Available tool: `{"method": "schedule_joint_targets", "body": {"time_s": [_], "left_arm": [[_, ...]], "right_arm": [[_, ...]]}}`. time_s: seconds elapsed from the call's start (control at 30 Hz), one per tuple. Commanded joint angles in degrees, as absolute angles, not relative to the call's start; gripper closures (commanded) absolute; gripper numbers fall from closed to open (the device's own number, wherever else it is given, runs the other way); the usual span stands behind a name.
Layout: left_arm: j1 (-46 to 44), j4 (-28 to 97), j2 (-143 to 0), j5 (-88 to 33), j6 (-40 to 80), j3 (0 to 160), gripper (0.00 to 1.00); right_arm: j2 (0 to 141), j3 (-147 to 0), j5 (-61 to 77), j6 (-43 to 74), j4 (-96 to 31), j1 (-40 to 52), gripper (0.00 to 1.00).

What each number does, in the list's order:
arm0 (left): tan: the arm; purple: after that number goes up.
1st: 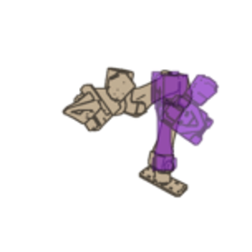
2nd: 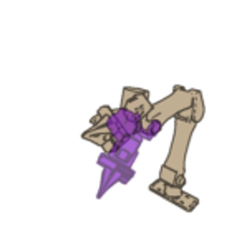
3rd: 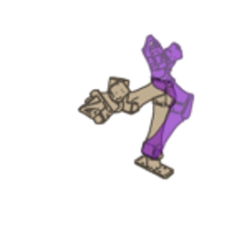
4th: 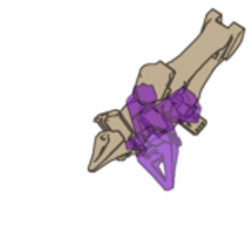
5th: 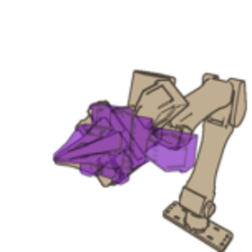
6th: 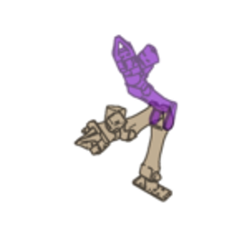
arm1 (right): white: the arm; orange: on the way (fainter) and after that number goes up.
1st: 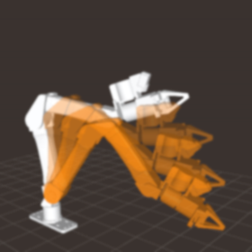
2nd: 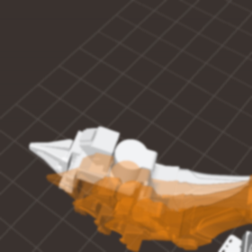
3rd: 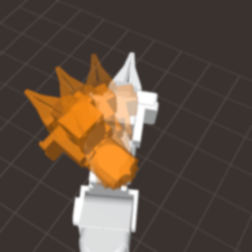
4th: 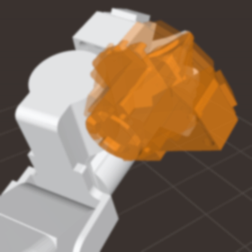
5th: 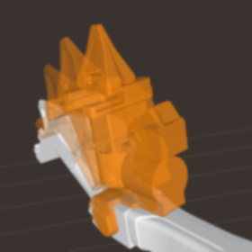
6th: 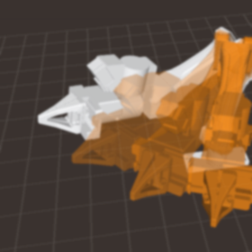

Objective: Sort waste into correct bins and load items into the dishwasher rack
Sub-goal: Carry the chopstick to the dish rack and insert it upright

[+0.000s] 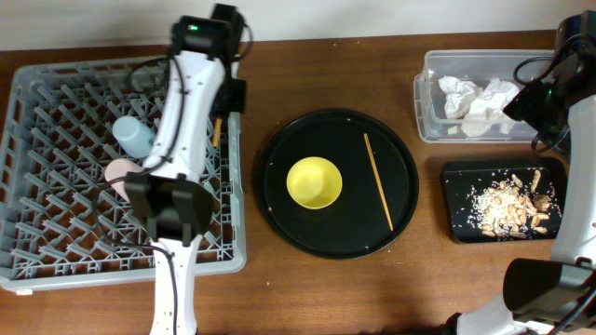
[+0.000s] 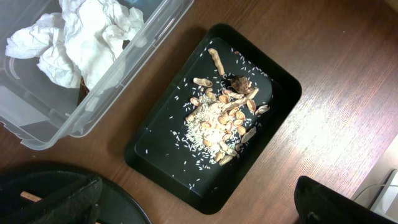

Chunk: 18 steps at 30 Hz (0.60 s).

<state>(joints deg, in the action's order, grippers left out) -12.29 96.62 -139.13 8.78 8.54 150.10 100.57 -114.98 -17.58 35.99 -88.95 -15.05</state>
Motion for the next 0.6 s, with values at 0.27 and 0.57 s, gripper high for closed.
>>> {"method": "schedule_joint_targets", "body": {"time_s": [0.27, 0.57], "left_arm": [[2.52, 96.73, -138.96, 3.46, 8.45, 143.0, 1.0], [2.17, 96.73, -138.76, -14.61, 2.72, 148.2, 1.0]], "right_arm": [[100.99, -115.31, -18.68, 36.29, -89.12, -15.4, 0.01], [100.99, -115.31, -18.68, 36.29, -89.12, -15.42, 0.01]]}}
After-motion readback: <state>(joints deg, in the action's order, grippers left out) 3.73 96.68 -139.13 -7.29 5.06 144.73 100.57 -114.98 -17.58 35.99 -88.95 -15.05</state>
